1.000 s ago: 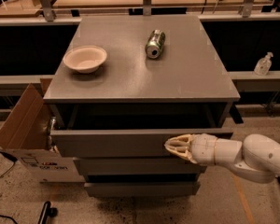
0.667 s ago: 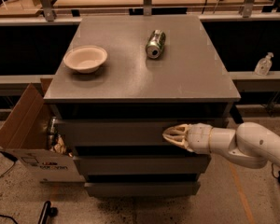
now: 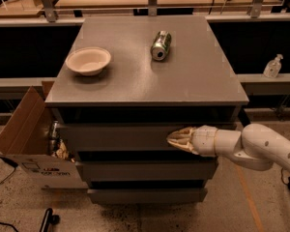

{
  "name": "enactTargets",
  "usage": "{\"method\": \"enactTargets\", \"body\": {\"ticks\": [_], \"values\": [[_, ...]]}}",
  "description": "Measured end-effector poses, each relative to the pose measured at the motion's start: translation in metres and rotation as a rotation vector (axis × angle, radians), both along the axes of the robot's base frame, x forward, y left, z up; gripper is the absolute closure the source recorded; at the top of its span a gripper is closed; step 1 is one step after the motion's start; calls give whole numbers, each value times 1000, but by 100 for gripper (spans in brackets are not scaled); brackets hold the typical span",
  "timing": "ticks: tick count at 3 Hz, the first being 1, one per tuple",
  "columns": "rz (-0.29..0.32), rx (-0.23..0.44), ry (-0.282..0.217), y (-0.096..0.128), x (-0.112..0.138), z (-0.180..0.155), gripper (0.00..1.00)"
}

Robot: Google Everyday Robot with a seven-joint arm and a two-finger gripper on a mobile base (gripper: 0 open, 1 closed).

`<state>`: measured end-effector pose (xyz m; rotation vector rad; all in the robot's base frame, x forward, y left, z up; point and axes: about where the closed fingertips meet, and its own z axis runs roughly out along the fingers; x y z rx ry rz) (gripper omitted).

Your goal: Close top drawer

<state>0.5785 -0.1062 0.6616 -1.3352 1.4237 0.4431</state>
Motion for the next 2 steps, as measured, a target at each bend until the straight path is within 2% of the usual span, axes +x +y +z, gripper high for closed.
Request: {"method": "enactTargets", "body": {"ticks": [2], "values": [[0, 0, 0, 0, 0, 0, 100]]}}
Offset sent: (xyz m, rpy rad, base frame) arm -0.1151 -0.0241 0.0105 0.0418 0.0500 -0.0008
